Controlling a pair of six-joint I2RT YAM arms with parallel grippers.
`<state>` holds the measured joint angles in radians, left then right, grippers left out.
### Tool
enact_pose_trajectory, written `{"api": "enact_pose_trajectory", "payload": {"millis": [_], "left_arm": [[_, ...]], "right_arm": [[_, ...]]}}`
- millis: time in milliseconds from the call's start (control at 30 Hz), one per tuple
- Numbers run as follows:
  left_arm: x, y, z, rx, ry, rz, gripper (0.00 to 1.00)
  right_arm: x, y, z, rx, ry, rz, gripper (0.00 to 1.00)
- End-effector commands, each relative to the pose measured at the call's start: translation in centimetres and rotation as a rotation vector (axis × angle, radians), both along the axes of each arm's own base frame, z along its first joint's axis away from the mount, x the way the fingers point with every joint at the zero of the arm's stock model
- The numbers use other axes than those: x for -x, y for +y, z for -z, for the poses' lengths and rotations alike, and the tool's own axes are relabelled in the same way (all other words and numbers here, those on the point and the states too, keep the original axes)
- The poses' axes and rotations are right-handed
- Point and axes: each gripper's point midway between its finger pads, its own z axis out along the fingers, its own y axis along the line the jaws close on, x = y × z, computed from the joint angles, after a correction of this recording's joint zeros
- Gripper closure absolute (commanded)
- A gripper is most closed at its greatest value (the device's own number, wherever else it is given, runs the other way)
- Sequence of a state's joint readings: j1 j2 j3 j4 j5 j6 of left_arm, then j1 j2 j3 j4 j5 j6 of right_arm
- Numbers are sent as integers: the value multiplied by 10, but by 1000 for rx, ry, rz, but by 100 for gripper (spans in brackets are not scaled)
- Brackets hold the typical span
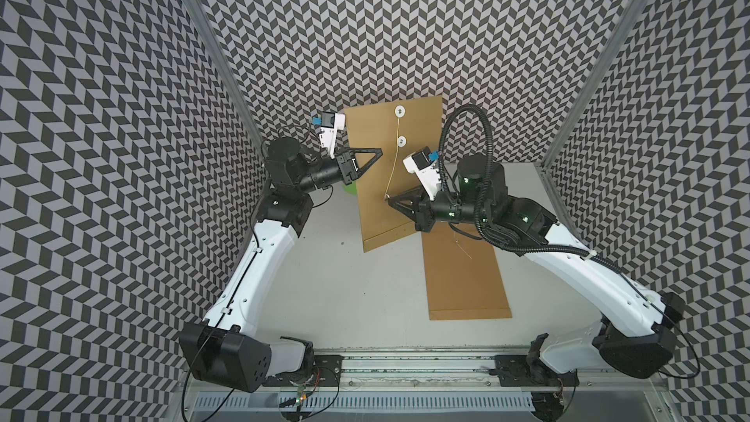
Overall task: Close the mouth of the file bag
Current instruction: Close the file bag.
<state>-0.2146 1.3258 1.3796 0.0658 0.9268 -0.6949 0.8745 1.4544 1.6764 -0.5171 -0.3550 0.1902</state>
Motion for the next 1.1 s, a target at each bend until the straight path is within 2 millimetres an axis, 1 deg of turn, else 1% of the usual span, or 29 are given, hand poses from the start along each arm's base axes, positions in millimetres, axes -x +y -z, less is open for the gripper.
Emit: {"api": "enact_pose_trajectory", "payload": {"millis": [0,67,133,200,267,400,467,633,767,933,1067], "left_arm": [[1,0,-5,21,-22,-18,100],[2,-2,-4,23,-24,-7,100],[5,-4,-5,21,-29,3,100],[5,-5,-2,17,-31,4,100],[5,-5,2,13,-27,4,100],[4,-6,4,15,-26,11,100],[5,-6,2,16,-30,16,100],[9,-7,-1,18,-44,28,100],[11,-8,1,16,-42,37,100],[15,-8,-3,15,-59,49,100],[15,-9,-4,15,-61,57,100]], "right_arm": [[3,11,-5,-1,-17,-8,100],[8,18,-2,-8,-8,-40,100],[9,21,5,2,7,-53,100],[10,23,5,-5,9,-63,100],[17,25,-5,-38,3,-101,100],[48,29,-27,-144,10,-271,100],[57,29,-31,-176,18,-321,100],[45,32,-19,-145,41,-298,100],[35,32,-10,-151,67,-290,100],[14,17,-1,-157,100,-233,100],[4,7,6,-150,120,-202,100]]}}
